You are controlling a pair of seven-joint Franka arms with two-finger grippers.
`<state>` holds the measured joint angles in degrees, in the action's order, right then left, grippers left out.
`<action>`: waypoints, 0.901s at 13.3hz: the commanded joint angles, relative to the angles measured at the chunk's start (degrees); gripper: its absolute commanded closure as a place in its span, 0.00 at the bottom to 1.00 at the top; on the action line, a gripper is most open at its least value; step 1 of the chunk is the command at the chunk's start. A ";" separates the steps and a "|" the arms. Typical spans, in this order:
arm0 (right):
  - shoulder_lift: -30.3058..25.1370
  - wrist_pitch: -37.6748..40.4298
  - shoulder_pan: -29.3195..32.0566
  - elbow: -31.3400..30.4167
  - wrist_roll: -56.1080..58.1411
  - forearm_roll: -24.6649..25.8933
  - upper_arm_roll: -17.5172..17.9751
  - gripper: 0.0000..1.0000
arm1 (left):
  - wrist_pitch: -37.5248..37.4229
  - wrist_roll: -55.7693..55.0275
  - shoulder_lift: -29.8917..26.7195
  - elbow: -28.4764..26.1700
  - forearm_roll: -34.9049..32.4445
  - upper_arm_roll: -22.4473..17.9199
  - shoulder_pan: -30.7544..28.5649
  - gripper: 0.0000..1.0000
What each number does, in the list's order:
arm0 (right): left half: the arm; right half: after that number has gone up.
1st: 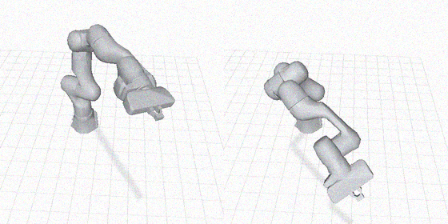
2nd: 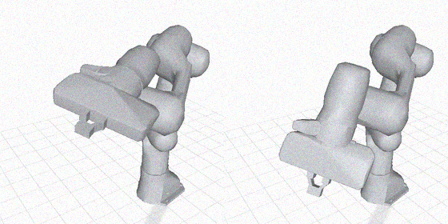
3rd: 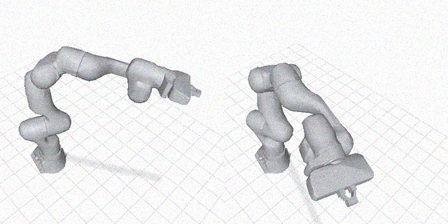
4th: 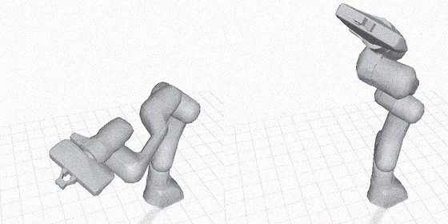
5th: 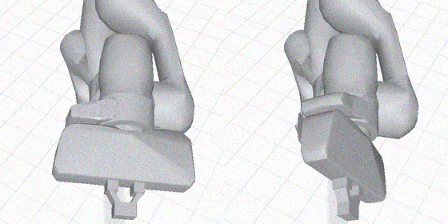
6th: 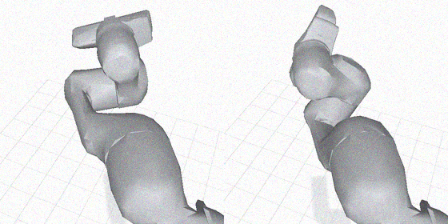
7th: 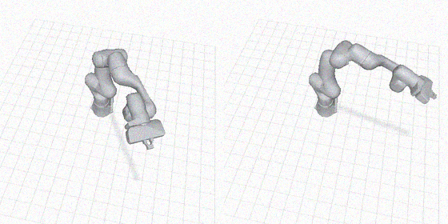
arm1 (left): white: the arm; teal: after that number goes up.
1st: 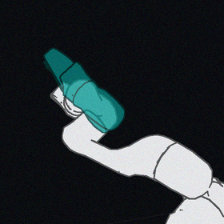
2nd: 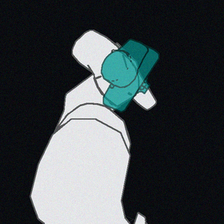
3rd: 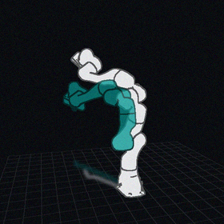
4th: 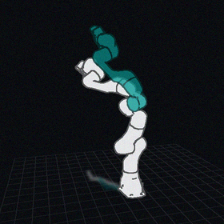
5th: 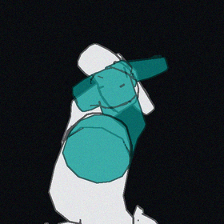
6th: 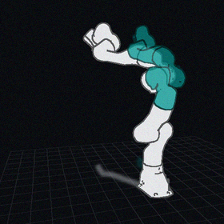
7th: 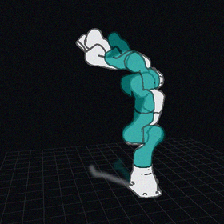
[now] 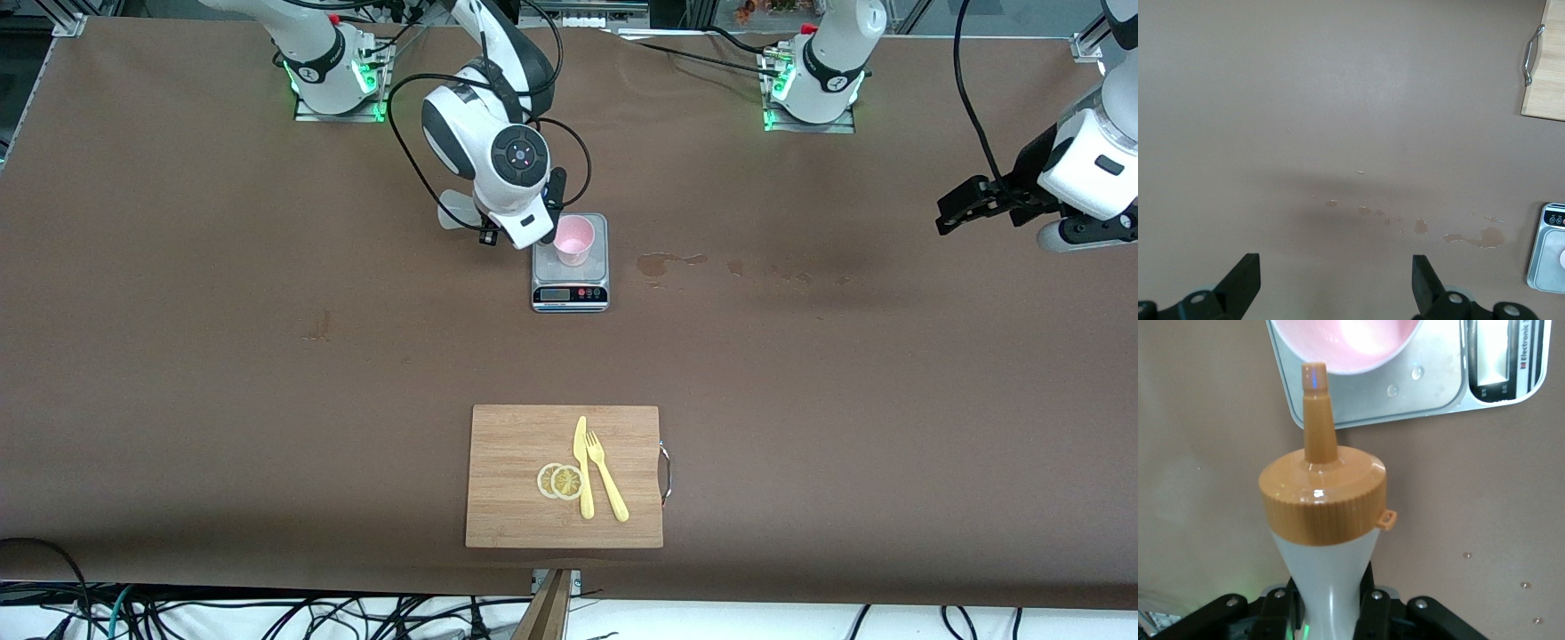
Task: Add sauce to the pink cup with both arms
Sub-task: 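Tilt the bottle nozzle into the pink cup with the right gripper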
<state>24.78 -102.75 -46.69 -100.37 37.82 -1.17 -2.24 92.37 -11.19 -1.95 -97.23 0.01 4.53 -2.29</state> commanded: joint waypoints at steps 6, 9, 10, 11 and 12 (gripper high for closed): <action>2.72 9.75 -0.77 6.68 -3.45 3.80 1.18 0.73 | -0.26 0.38 0.72 1.51 -0.10 0.04 -0.17 0.00; 3.69 12.21 -0.95 8.61 -4.07 3.98 1.36 0.73 | -0.26 0.38 0.72 1.60 -0.10 0.04 -0.18 0.00; 4.13 13.18 -1.04 9.75 -4.16 4.59 1.80 0.73 | -0.26 0.38 0.72 1.60 -0.10 0.04 -0.18 0.00; 4.57 13.97 -1.04 10.45 -4.16 4.86 2.06 0.73 | -0.26 0.38 0.72 1.60 -0.10 0.04 -0.18 0.00; 4.75 14.15 -1.04 10.90 -4.16 4.86 2.06 0.73 | -0.26 0.38 0.72 1.60 -0.10 0.04 -0.18 0.00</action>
<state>28.37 -91.69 -47.54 -92.91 34.62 2.45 -0.73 92.37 -11.19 -1.86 -97.08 0.01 4.50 -2.29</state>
